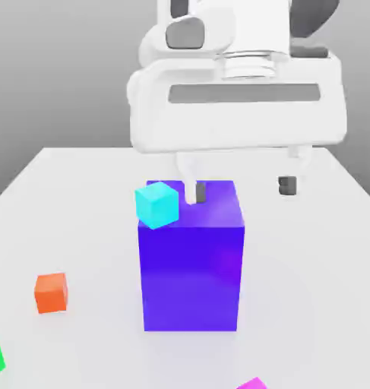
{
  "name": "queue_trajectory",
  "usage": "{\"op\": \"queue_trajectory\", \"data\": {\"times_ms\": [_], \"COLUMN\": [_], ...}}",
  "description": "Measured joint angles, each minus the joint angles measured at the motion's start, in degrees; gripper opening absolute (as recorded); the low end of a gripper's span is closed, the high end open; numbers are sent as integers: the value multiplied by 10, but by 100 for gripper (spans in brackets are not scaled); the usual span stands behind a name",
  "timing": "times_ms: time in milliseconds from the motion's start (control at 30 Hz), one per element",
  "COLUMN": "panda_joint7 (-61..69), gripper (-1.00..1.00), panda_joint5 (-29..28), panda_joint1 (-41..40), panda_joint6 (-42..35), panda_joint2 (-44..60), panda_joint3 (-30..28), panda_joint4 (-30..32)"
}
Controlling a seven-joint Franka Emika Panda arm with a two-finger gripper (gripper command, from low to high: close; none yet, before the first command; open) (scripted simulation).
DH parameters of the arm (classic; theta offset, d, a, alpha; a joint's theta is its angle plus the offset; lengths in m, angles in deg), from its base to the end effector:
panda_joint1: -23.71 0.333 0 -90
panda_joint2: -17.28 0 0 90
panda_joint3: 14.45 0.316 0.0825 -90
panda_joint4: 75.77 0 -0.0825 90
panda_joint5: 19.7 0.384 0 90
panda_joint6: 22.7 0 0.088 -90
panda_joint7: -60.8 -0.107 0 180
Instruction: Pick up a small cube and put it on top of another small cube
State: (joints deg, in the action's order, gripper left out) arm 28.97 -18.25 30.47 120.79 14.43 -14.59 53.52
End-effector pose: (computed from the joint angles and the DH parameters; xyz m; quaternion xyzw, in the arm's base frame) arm 0.5365 0.0621 0.4145 -0.9631 0.2245 -0.1370 0.0573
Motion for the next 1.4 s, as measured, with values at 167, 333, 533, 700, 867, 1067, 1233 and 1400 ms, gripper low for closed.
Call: {"op": "queue_trajectory", "data": {"times_ms": [167,333,533,700,867,1067,1233,1400], "panda_joint7": [29,51,58,58,59,49,33,25], "gripper": [0,0,0,-100,-100,-100,-100,-100], "panda_joint5": [-4,-16,-27,-27,-26,2,36,83], "panda_joint1": [10,16,23,23,22,-34,-105,-186], "panda_joint6": [28,57,130,138,111,55,36,36], "panda_joint2": [104,208,332,343,309,247,225,236], "panda_joint3": [6,12,11,11,12,-32,-92,-149], "panda_joint4": [-6,-12,-32,-34,-27,-17,-10,-17]}}
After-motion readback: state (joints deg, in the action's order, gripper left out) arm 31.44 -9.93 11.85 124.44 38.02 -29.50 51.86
